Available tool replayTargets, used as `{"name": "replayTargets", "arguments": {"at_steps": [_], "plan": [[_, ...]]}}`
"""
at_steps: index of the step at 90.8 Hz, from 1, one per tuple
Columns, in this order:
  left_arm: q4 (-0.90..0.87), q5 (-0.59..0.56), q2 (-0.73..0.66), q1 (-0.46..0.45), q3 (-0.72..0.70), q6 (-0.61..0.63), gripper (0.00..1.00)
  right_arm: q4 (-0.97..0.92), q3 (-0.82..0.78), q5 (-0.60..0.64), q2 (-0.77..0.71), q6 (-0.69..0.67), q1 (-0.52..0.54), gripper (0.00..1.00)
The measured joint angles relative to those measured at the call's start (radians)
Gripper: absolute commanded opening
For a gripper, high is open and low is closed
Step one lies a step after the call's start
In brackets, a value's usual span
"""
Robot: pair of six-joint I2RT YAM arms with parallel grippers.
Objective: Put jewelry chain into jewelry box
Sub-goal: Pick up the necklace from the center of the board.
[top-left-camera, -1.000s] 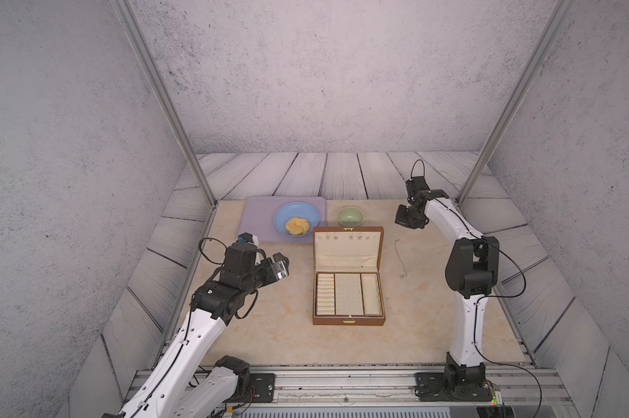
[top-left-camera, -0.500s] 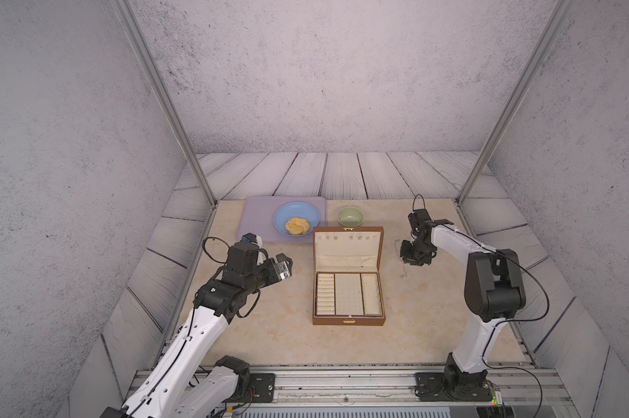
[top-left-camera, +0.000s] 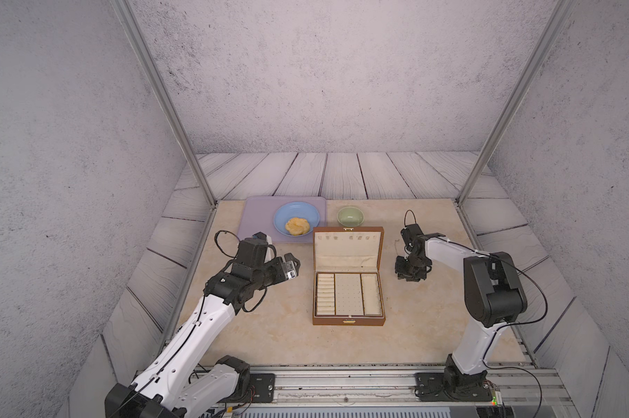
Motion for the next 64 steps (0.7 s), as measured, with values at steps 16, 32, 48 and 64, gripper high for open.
{"name": "replayTargets", "arguments": {"at_steps": [16, 32, 48, 64], "plan": [[0.0, -0.004, -0.029, 0.0, 0.0, 0.0, 0.98, -0.009, 0.023, 0.03, 0.025, 0.0, 0.009, 0.33], [-0.006, -0.01, -0.039, 0.0, 0.0, 0.0, 0.98, -0.019, 0.057, 0.053, 0.051, -0.001, 0.012, 0.3], [-0.009, -0.016, -0.052, 0.0, -0.001, 0.0, 0.98, -0.021, 0.066, 0.064, 0.057, 0.0, 0.012, 0.18], [-0.009, -0.019, -0.055, 0.0, -0.001, 0.0, 0.98, -0.014, 0.066, 0.071, 0.057, 0.0, 0.012, 0.11]]}}
